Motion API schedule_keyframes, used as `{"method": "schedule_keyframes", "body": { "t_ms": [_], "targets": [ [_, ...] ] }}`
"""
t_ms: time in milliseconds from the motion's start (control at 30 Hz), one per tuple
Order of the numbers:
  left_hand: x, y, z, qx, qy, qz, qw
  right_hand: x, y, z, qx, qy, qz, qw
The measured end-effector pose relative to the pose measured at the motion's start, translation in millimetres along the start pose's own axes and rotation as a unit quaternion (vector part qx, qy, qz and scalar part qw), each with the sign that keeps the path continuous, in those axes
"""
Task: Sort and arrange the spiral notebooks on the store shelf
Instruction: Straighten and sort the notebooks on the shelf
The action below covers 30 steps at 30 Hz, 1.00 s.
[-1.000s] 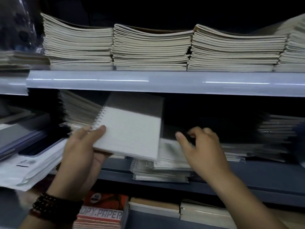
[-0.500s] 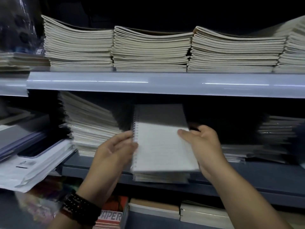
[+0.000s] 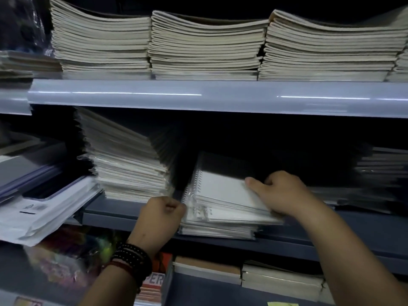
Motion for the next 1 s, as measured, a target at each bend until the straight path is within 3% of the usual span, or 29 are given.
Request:
{"method": "schedule_keyframes", "body": {
  "t_ms": [67, 233, 533, 633, 733, 867, 1000],
  "targets": [
    [-10, -2, -3, -0.017, 0.024, -0.008, 1.000, -7, 2, 0, 0.020, 0.010, -0.005, 1.000],
    [-39, 6, -6, -0.015, 0.106, -0.165, 0.981, -15, 13, 5, 0.017, 0.029, -0.130, 0.991],
    [-52, 17, -22, 0.090, 0.034, -0.209, 0.973, -25, 25, 9, 0.069, 0.094, -0.290, 0.950],
    [-47, 21, -27, 0.074, 0.011, -0.146, 0.986, -26, 25, 8, 0.060, 0.093, -0.297, 0.949],
    [-39, 26, -30, 0.054, -0.064, -0.020, 0.996, -27, 28, 6, 0.057, 0.095, -0.297, 0.949],
    [-42, 40, -23, 0.093, -0.221, 0.217, 0.946, -26, 31, 8, 0.092, 0.131, -0.358, 0.920],
    [-44, 43, -19, 0.150, -0.254, 0.258, 0.920, -28, 32, 11, 0.116, 0.149, -0.378, 0.906]
  ]
}}
Point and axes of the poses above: each hand's wrist, its own z-axis away from the middle knuckle, its own y-axis out of the palm, x = y × z, the point moved 5 cm from there along -z, towards the middle knuckle, and after that the axes turned 15 degrees about -x, right-handed, at the moved point
